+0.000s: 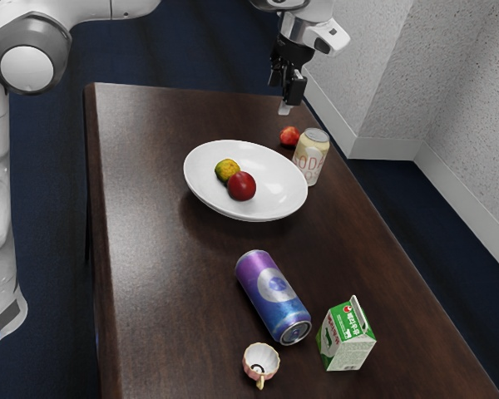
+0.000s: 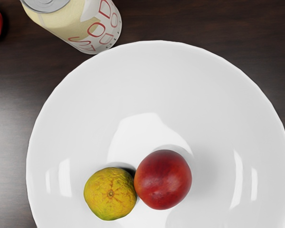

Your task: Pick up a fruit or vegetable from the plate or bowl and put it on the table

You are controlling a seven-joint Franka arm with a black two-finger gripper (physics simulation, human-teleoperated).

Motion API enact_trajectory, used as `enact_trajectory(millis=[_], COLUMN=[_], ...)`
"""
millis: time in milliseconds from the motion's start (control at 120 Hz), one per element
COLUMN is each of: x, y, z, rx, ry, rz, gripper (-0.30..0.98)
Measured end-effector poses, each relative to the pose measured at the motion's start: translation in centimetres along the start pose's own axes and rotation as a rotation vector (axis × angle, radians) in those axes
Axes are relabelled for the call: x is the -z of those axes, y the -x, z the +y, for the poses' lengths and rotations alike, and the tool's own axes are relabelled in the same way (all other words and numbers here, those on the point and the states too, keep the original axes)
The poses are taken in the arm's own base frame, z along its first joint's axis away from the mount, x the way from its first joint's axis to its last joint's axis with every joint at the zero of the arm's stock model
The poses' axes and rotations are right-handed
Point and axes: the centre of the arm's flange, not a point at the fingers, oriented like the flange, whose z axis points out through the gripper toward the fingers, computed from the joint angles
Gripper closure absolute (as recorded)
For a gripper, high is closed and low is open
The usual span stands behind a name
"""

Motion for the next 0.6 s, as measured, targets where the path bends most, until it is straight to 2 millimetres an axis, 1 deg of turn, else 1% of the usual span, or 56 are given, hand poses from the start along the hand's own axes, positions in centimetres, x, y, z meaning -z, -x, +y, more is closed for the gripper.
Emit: enact_trajectory(millis=[117,133,150,158,175,192,217,242,258,275,300,333,350,367,392,417,442,492,525,542,558,575,600], x=[0.0,0.1,0.6,1.7,4.8,8.1,12.1,14.7,15.7,16.2,15.7,13.6,12.3,10.5,7.8,5.6,4.1,2.8,2.4,2.2,1.9,1.7,1.6], y=[0.1,0.1,0.2,0.5,1.3,2.3,3.9,5.2,5.8,6.0,5.5,4.0,3.2,2.1,0.7,-0.3,-1.1,-1.3,-1.0,-0.9,-0.9,-1.0,-1.1], z=[-0.1,-0.1,-0.2,-0.4,-0.9,-1.4,-1.9,-2.2,-2.3,-2.3,-2.1,-1.6,-1.2,-0.6,0.7,3.0,6.3,13.7,17.4,18.6,19.4,19.7,19.7], rx=[0.005,0.006,0.010,0.014,0.026,0.039,0.054,0.067,0.074,0.079,0.080,0.072,0.066,0.056,0.032,-0.007,-0.062,-0.185,-0.244,-0.263,-0.273,-0.277,-0.271], ry=[0.003,0.004,0.005,0.004,0.003,0.001,-0.002,-0.003,-0.003,-0.001,0.005,0.017,0.024,0.031,0.043,0.052,0.060,0.067,0.069,0.070,0.071,0.071,0.071], rz=[-0.001,0.001,0.012,0.034,0.095,0.164,0.247,0.300,0.321,0.331,0.320,0.275,0.247,0.207,0.150,0.103,0.067,0.031,0.019,0.012,0.005,0.002,0.000], gripper=[0.00,0.00,0.00,0.00,0.00,0.00,0.00,0.00,0.00,0.00,0.00,0.00,0.00,0.00,0.00,0.00,0.00,0.00,0.00,0.00,0.00,0.00,0.00])
